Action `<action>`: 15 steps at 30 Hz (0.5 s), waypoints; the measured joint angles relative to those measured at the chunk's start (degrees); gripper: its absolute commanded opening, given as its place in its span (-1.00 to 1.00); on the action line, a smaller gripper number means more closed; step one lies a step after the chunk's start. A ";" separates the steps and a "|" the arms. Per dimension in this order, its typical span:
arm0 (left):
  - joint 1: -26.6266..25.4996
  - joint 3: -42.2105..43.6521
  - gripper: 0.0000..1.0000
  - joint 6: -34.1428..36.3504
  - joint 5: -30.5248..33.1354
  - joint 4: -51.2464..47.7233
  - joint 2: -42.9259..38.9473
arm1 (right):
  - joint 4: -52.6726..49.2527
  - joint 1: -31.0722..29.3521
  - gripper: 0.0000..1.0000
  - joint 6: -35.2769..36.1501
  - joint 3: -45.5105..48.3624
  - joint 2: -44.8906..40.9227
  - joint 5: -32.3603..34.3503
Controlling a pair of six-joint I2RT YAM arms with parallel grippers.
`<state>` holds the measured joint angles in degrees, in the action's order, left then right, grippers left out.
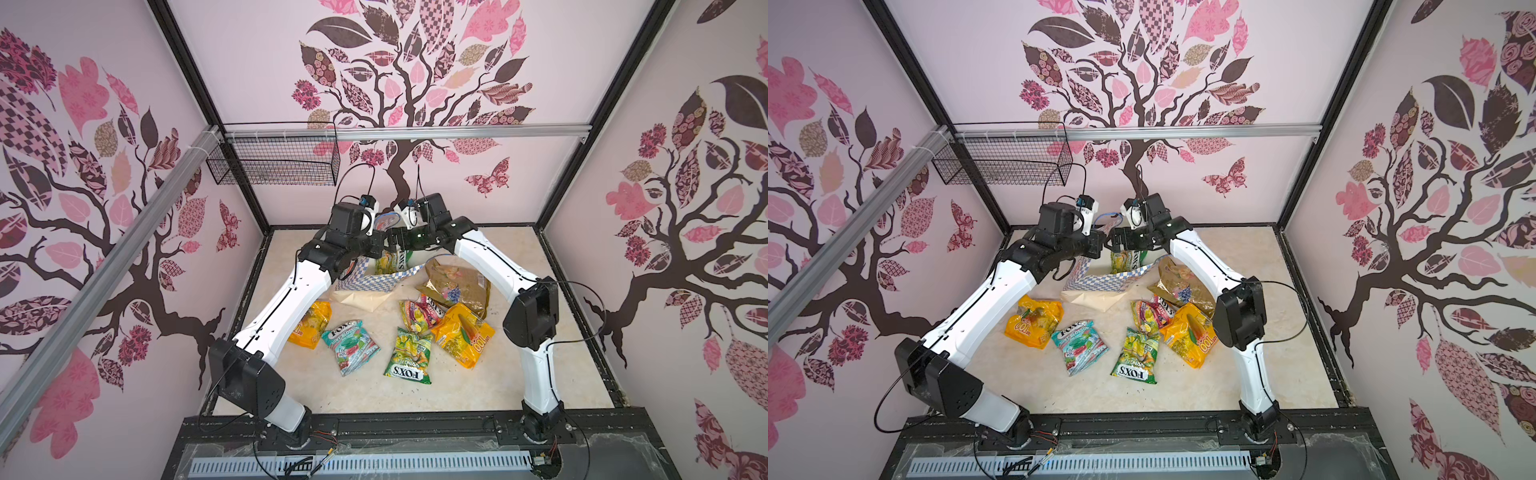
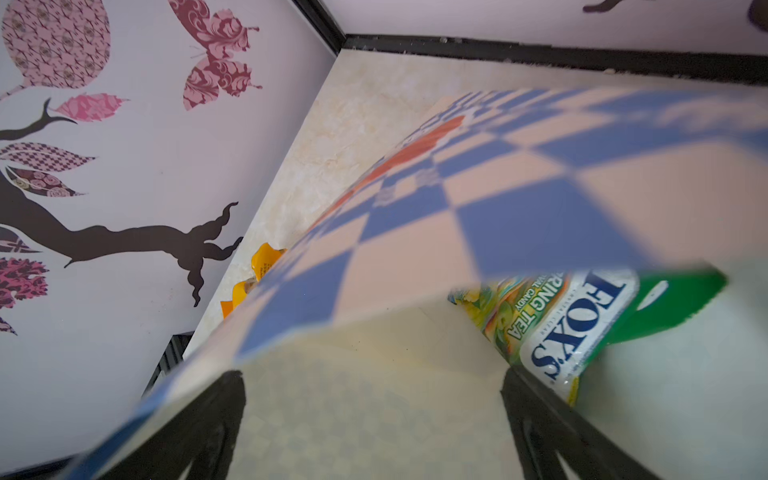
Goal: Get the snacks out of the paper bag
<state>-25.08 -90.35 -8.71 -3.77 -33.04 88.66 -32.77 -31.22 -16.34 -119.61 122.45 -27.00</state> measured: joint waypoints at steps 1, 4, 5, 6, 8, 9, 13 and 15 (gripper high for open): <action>0.17 0.22 -1.00 -0.37 0.07 0.07 -0.17 | 0.15 -0.26 0.99 -0.17 0.00 0.81 -0.26; 0.83 0.48 -1.00 -1.38 0.02 0.04 -0.39 | 1.33 -1.29 0.99 -0.33 0.07 2.86 -0.96; 1.09 0.48 -1.00 -1.75 0.02 0.07 -0.39 | 1.70 -1.49 0.99 -0.35 0.17 3.54 -1.20; 1.20 0.48 -1.00 -1.95 0.04 0.07 -0.42 | 2.01 -1.68 0.99 -0.37 0.44 4.04 -1.33; 1.40 0.52 -1.00 -2.23 0.07 0.07 -0.42 | 2.60 -1.97 0.99 -0.28 1.22 5.16 -1.44; 1.46 0.63 -1.00 -2.32 0.04 0.04 -0.42 | 2.64 -2.08 0.99 -0.20 1.40 5.64 -1.46; 1.73 1.25 -1.00 -2.80 0.20 -0.20 -0.42 | 2.58 -2.95 0.99 1.14 1.95 7.52 -1.27; 1.97 1.27 -1.00 -3.39 0.72 -0.09 -0.42 | 2.16 -3.69 0.99 2.19 2.19 8.15 -1.03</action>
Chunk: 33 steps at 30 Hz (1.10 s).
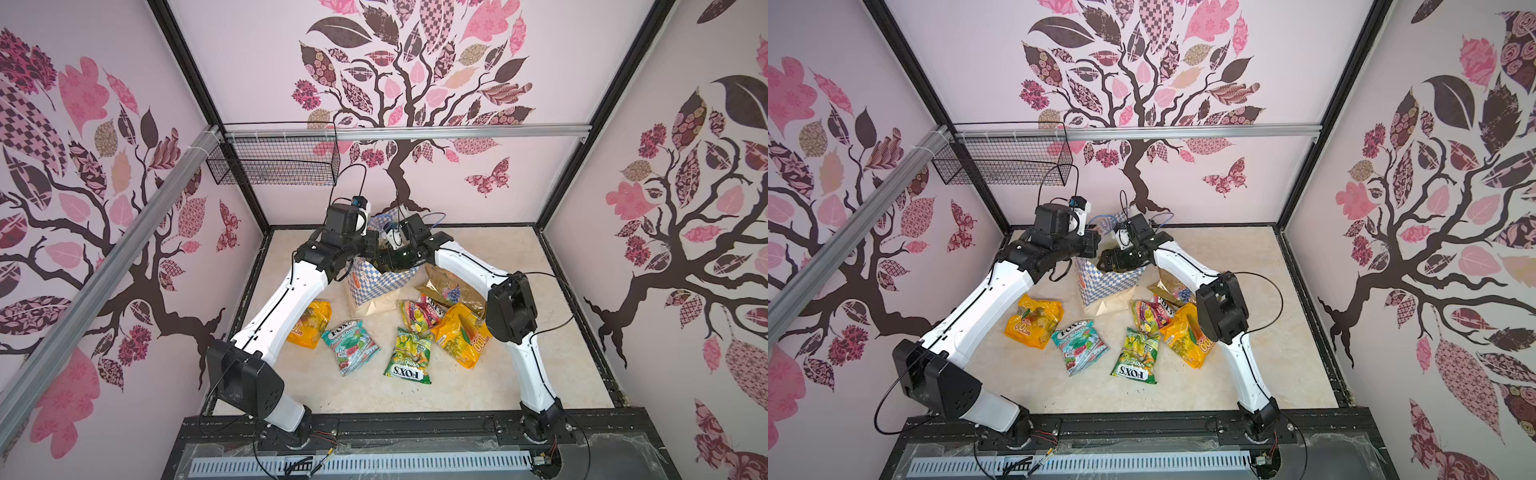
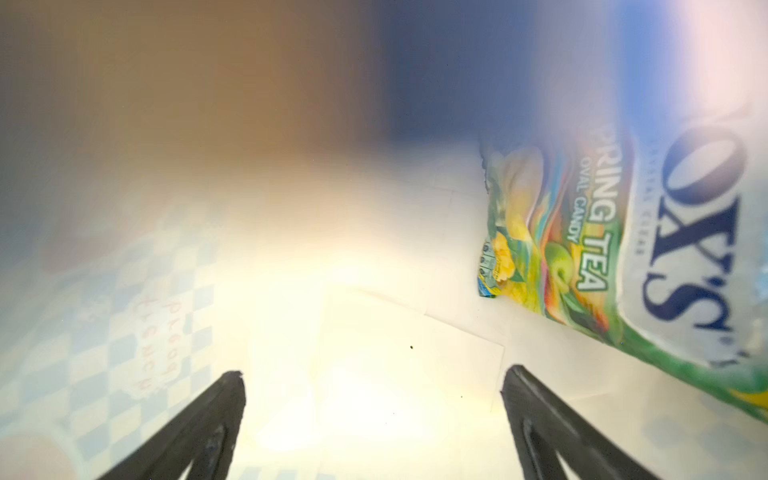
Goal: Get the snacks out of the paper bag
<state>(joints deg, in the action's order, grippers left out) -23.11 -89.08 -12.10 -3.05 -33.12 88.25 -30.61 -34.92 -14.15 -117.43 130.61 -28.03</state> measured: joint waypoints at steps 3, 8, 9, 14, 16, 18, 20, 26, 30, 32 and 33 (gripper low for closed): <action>0.76 0.00 -1.00 -1.09 1.44 0.24 -0.22 | -1.29 -1.55 0.99 1.55 0.94 0.57 1.14; 2.08 0.61 -1.00 -3.19 5.20 0.44 -0.81 | -0.46 -3.15 0.99 1.49 4.87 0.37 1.42; 2.16 0.76 -1.00 -3.54 5.97 0.39 -0.96 | 0.15 -3.23 0.99 1.16 5.90 0.22 1.70; 2.54 0.83 -1.00 -5.09 7.63 0.52 -1.31 | 5.95 -2.86 0.99 -0.79 14.60 -3.76 3.63; 2.58 1.05 -1.00 -5.53 6.29 0.96 -1.31 | 6.64 -2.82 0.99 -0.94 14.14 -3.91 3.72; 2.58 1.29 -1.00 -5.86 4.37 1.27 -1.31 | 5.49 -2.84 0.99 -0.87 10.88 -2.78 3.34; 2.58 1.46 -1.00 -5.95 2.93 1.33 -1.31 | 3.45 -3.15 1.00 -0.33 4.48 0.15 2.64; 2.73 1.66 -1.00 -5.81 1.53 1.40 -1.31 | -5.97 -6.27 1.00 5.29 -8.13 9.44 1.81; 2.89 1.84 -1.00 -5.57 1.36 -0.02 -1.31 | -8.74 -8.55 0.99 6.71 -4.22 9.81 -0.35; 2.86 2.03 -1.00 -5.44 1.31 -1.29 -1.22 | -8.79 -8.92 0.99 7.13 -2.23 9.81 -1.51; 2.86 2.16 -1.00 -5.42 1.29 -1.70 -1.22 | -8.61 -8.90 1.00 7.72 -1.53 9.79 -1.99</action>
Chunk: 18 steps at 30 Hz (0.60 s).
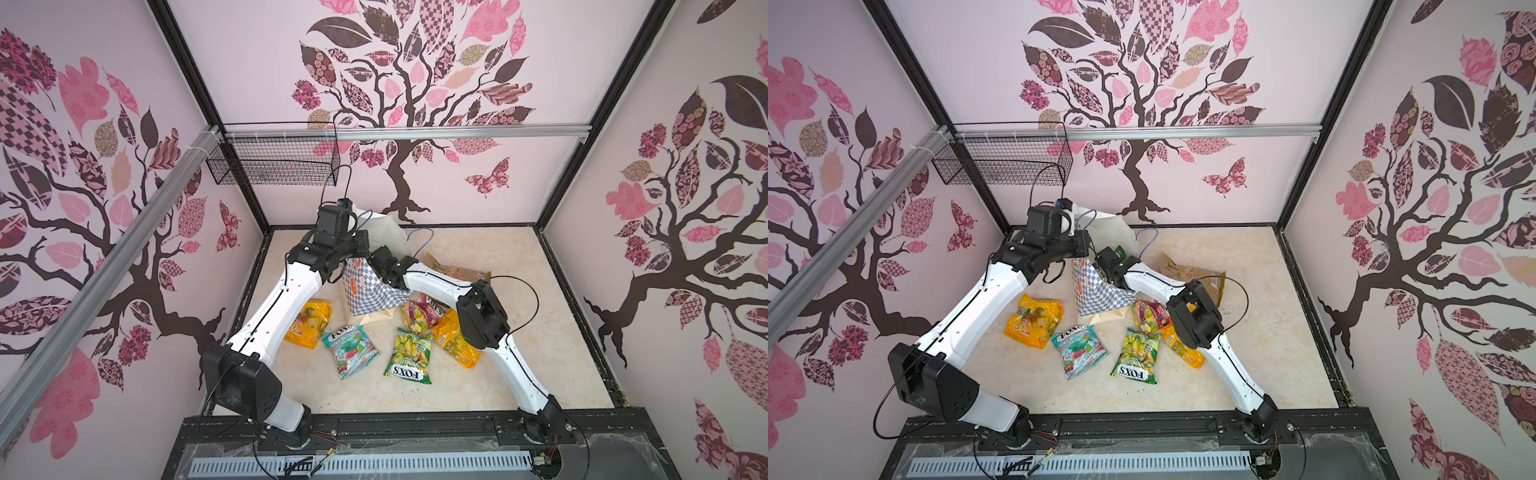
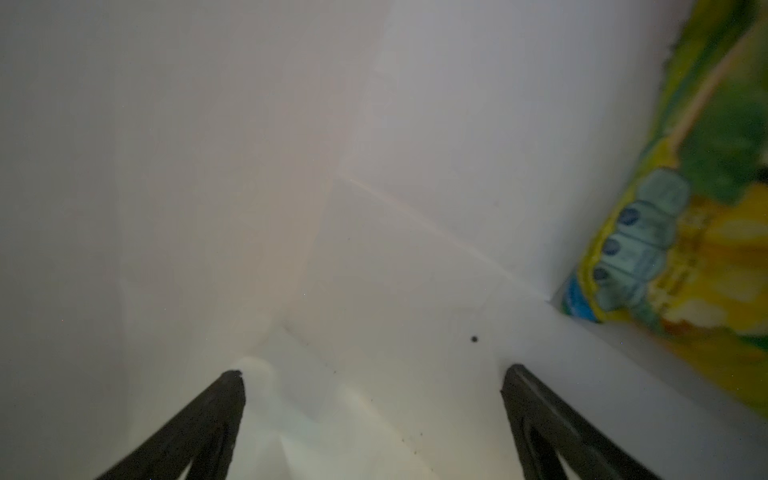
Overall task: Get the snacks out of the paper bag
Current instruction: 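Lower the right gripper into the bag onto the green Fox's packet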
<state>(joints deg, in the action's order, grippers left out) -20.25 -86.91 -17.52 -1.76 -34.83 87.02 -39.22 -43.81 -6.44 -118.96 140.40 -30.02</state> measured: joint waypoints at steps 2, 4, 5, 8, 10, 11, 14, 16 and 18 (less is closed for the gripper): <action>0.02 0.04 -1.00 0.02 0.04 0.11 0.00 | 0.17 0.00 1.00 0.35 0.42 -0.09 -0.83; 0.04 0.04 -1.00 0.07 0.20 0.48 0.00 | 0.37 0.24 1.00 0.35 0.50 0.02 -1.66; 0.04 0.04 -1.00 0.15 0.22 0.57 0.00 | 0.39 0.28 0.99 0.26 0.50 0.02 -1.77; 0.04 0.04 -1.00 0.37 0.39 0.61 0.00 | 0.28 0.28 0.99 0.00 0.22 0.26 -1.53; 0.04 0.04 -1.00 0.44 0.39 0.68 0.00 | -0.44 0.20 0.99 -0.24 -0.94 0.70 -0.52; 0.04 0.04 -1.00 0.44 0.37 0.70 0.00 | -0.85 0.11 0.99 -0.44 -1.60 0.83 0.26; 0.04 0.04 -1.00 0.44 0.31 0.68 0.00 | -1.01 -0.07 0.99 -1.31 -2.60 0.85 4.37; 0.04 0.04 -1.00 0.44 0.35 0.81 0.00 | -0.31 -0.11 0.99 -2.38 -2.51 0.59 8.24; 0.09 0.13 -1.00 0.44 0.42 1.29 0.00 | 1.40 0.07 0.99 -4.02 -1.55 0.07 13.79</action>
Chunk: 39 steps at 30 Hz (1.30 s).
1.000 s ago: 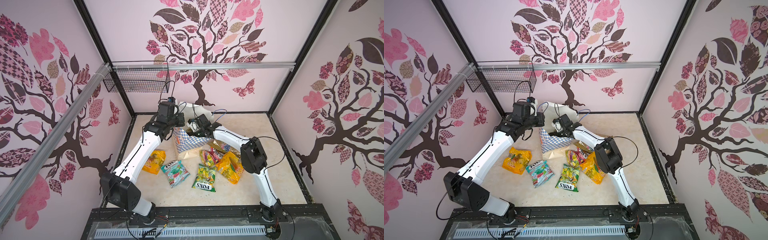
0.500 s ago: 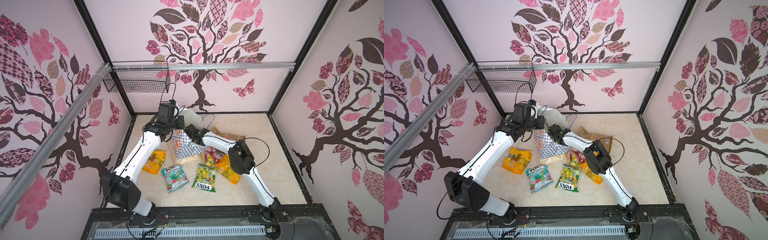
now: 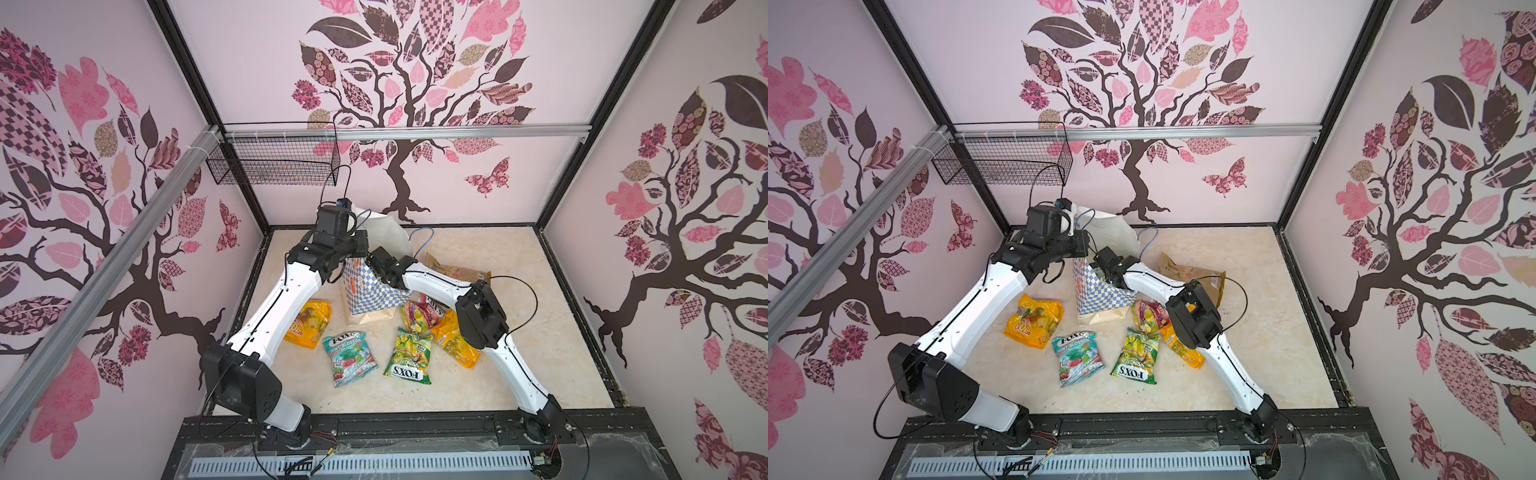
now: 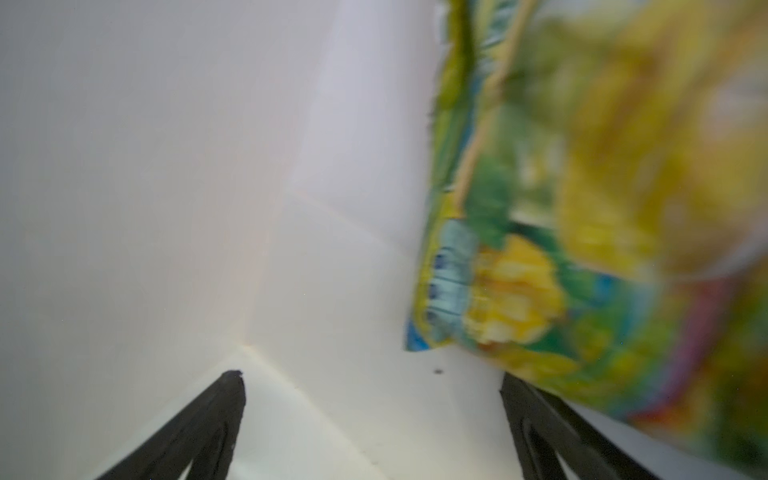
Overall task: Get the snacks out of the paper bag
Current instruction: 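Lower the right gripper into the bag onto the green Fox's packet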
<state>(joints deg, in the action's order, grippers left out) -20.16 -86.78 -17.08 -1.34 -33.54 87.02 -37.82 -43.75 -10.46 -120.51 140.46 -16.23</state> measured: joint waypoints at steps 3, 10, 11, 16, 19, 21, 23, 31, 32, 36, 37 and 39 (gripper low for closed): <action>0.04 0.22 -1.00 0.00 0.17 0.81 -0.02 | 1.42 0.81 0.99 -1.99 2.01 -1.18 9.07; 0.04 0.24 -1.00 -0.20 -2.51 2.62 -0.07 | 4.61 3.43 0.99 -3.54 4.00 -1.33 23.39; 0.04 0.24 -1.00 -0.28 -3.10 2.89 -0.07 | 4.96 3.56 0.99 -3.56 3.91 -1.33 24.52; 0.04 0.24 -1.00 -0.52 -4.61 3.34 -0.07 | 4.31 4.42 0.99 -4.15 -1.05 0.55 26.40; 0.09 0.24 -1.00 -0.72 -5.20 3.34 -0.04 | 4.17 4.52 0.99 -4.11 -4.26 1.51 26.36; 0.15 0.26 -1.00 -0.90 -5.64 3.32 -0.02 | 4.42 4.70 0.99 -3.89 -5.18 1.42 25.94; 0.17 0.28 -1.00 -1.01 -6.01 3.32 -0.02 | 5.07 4.85 0.99 -3.65 -5.66 1.18 25.81; 0.17 0.28 -1.00 -1.14 -6.69 3.34 -0.02 | 9.79 5.68 0.99 -1.42 -5.64 -0.26 31.50; 0.17 0.28 -1.00 -1.14 -6.69 3.34 -0.02 | 9.84 5.92 1.00 -0.94 -5.79 -0.24 32.61; 0.20 0.28 -1.00 -1.14 -6.69 3.34 -0.02 | 8.59 7.28 0.99 2.05 -9.03 1.49 36.46; 0.20 0.28 -1.00 -1.14 -6.71 3.34 -0.02 | 8.37 7.52 0.99 2.69 -10.62 2.43 36.72; 0.20 0.28 -1.00 -1.14 -6.73 3.39 -0.02 | 7.98 7.93 0.99 3.45 -12.44 3.96 36.50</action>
<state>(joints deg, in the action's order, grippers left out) -19.97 -86.50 -18.22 -8.08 -30.15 87.00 -29.85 -35.81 -7.01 -132.94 144.42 20.27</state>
